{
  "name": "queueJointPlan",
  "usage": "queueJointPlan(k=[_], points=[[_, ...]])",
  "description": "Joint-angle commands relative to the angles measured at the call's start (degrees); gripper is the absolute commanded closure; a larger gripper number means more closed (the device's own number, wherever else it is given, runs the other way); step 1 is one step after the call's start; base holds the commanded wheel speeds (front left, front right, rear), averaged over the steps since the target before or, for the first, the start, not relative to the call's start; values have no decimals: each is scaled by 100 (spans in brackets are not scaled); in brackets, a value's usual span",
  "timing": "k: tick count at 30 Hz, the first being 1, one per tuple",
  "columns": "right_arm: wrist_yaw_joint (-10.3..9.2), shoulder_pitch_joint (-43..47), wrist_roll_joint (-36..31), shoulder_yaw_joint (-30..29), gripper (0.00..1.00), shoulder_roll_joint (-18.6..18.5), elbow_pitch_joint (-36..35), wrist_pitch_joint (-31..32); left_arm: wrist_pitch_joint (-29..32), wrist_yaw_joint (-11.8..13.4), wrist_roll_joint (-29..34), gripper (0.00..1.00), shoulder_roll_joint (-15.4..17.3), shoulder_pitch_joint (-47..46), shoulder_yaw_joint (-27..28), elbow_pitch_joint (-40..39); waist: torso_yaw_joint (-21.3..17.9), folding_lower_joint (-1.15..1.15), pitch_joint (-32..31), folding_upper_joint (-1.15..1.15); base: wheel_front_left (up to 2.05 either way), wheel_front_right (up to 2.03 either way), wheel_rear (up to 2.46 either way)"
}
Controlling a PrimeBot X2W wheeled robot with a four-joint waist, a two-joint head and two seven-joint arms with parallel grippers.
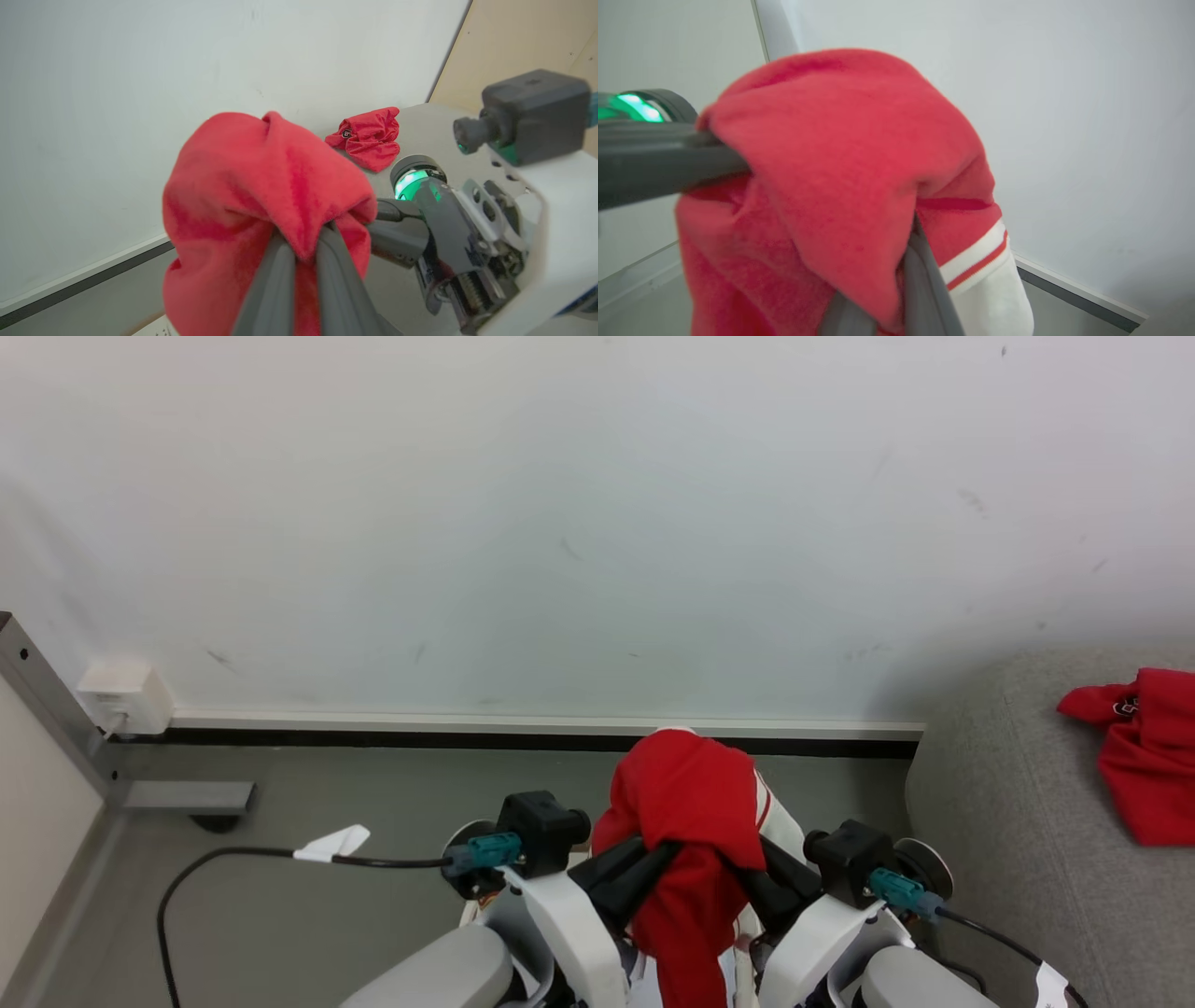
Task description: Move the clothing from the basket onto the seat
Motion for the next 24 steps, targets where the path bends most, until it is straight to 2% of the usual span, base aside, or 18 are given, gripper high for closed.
queueJointPlan(k=[1,10,11,12,13,14,24], points=[[-15,97,28,-29,100,-9,-52,2,-17,19,-14,100,32,20,25,43,-29,0,14,0,0,0,0],[-15,279,216,-607,100,-36,-478,1,-153,5,4,100,-13,29,6,258,-236,0,58,0,0,0,0],[-15,311,228,-699,100,-33,-522,1,-175,10,15,84,-20,25,8,251,-263,0,58,0,0,0,0],[-15,348,251,-776,100,-28,-557,2,-181,15,34,58,-25,16,11,237,-291,0,57,0,0,0,0],[-15,374,264,-846,100,-27,-604,2,-197,18,50,16,-27,10,8,220,-324,0,57,0,0,0,0],[-15,374,276,-915,100,-39,-636,2,-216,22,64,0,-32,1,8,195,-359,0,56,0,0,0,0],[-15,408,209,-1652,100,-290,-1012,0,-305,136,178,0,38,-3,75,-298,-920,0,74,0,0,0,0]])
